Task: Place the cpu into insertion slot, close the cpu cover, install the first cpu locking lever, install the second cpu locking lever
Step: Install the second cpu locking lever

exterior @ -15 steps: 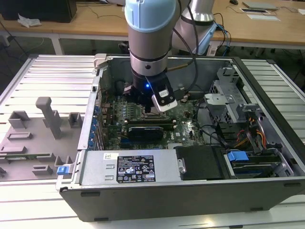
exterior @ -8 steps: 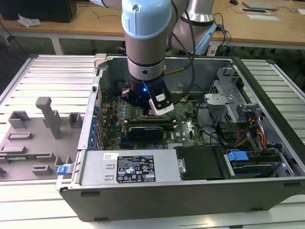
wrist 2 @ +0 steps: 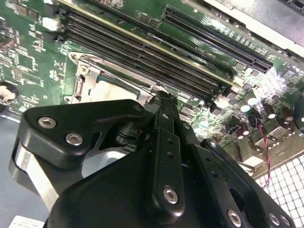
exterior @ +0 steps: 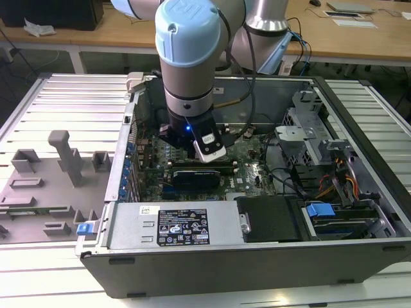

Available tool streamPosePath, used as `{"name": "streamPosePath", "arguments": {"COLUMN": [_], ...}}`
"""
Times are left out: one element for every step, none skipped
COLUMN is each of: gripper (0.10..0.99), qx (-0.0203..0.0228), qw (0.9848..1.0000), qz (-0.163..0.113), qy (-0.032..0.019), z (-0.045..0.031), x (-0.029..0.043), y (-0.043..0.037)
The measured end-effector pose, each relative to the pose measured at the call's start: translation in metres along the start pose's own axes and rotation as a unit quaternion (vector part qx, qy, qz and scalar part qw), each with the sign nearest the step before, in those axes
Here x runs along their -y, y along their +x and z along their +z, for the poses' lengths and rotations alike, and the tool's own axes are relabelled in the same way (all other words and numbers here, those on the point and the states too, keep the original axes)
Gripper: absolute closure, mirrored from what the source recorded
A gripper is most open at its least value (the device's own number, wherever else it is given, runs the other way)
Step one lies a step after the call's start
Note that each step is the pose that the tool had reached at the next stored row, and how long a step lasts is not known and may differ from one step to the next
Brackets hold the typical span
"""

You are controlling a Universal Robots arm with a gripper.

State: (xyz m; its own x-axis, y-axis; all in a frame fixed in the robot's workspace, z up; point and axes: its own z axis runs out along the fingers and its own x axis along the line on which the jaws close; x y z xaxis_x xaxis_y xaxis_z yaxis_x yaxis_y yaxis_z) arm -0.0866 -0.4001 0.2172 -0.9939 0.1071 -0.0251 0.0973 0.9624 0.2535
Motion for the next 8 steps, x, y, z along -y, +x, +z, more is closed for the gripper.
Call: {"name": "streamPosePath", "arguments": {"gripper": [0.98, 0.98, 0.98, 0.98, 0.98, 0.98, 0.98, 0.98], "qx": [-0.0001, -0.0002, -0.0003, -0.0004, -0.0004, -0.0005, -0.0005, -0.0006], "qw": [1.0, 1.0, 1.0, 1.0, 1.0, 1.0, 1.0, 1.0], "qz": [0.0, 0.0, 0.0, 0.0, 0.0, 0.0, 0.0, 0.0], "qy": [-0.0008, -0.0017, -0.0025, -0.0033, -0.0045, -0.0049, -0.0052, -0.0056], "z": [0.0014, 0.0035, 0.0053, 0.0067, 0.0087, 0.01, 0.0112, 0.0127], "x": [0.0004, 0.0011, 0.0016, 0.002, 0.0026, 0.003, 0.0034, 0.0038], "y": [0.0007, 0.0014, 0.0016, 0.0019, 0.0025, 0.0034, 0.004, 0.0045]}}
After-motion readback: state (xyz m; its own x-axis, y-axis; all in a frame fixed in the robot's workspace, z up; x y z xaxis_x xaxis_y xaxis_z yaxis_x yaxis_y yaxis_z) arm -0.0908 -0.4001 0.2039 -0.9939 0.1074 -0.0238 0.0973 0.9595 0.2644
